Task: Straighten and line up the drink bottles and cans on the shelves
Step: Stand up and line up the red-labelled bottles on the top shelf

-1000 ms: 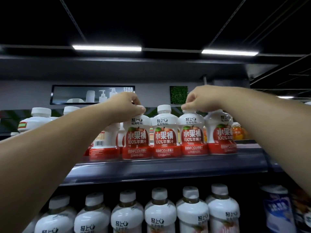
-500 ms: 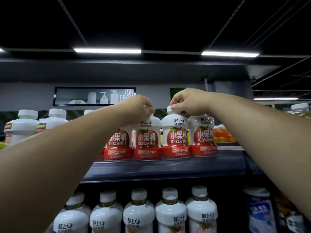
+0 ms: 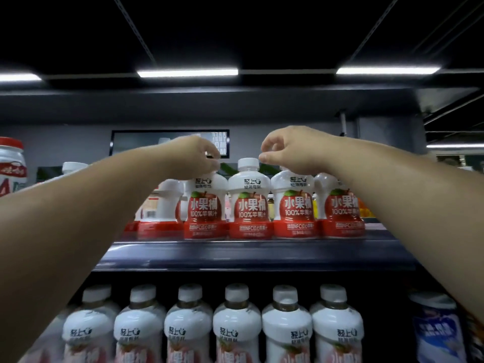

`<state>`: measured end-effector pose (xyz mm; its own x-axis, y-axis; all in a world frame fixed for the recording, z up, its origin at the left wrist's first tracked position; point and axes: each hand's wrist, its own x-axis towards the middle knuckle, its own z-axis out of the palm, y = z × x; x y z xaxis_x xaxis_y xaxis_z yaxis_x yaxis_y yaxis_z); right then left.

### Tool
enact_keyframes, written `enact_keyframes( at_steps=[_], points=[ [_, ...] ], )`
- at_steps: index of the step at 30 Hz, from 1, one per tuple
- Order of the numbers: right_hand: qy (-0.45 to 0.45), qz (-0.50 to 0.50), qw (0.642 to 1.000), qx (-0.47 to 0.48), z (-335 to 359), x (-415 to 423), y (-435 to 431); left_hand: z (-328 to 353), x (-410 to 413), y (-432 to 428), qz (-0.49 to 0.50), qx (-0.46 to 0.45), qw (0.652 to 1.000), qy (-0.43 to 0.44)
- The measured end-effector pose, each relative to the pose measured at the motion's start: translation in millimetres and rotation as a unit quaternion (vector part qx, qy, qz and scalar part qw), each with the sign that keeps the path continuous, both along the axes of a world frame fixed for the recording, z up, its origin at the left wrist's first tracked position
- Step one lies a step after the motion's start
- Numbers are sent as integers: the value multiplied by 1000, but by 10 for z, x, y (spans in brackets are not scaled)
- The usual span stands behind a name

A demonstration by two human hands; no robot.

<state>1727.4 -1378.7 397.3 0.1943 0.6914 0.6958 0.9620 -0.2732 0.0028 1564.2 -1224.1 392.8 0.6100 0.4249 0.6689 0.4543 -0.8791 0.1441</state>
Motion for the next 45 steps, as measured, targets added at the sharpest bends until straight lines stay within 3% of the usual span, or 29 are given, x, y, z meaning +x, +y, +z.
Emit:
enact_keyframes(
  at_steps=[6, 11, 15, 23, 30, 33, 37, 42, 45],
  points=[
    [-53, 12, 998, 15, -58, -343, 363, -54, -53, 180, -39, -41, 998, -34],
    [-83, 32, 996, 18, -92, -545, 592, -12, -287, 224, -39, 48, 998, 5],
    [-100, 37, 994, 20, -78, -747, 803, 71, -739, 448, 5, 52, 998, -38],
    [-114, 19, 993, 9, 83, -1218, 1407, -70, -1258, 1140, 92, 48, 994, 18],
    [-107, -126, 985, -39, 112, -1406, 1918, -85, -1299, 1399, 17, 28, 999, -43],
    [-72, -74, 993, -53, 149, -1441, 1891, -48, -1272, 1443, -7, 7, 997, -75],
    [79, 97, 989, -82, 203, -1427, 1641, -4, -1263, 1484, -110, -115, 982, -101],
    [-46, -56, 992, -103, 119, -1456, 1668, -22, -1184, 1432, -7, -33, 998, -58],
    [65, 41, 991, -106, 181, -1461, 1527, 29, -1211, 1460, -142, -169, 970, -99]
  ],
)
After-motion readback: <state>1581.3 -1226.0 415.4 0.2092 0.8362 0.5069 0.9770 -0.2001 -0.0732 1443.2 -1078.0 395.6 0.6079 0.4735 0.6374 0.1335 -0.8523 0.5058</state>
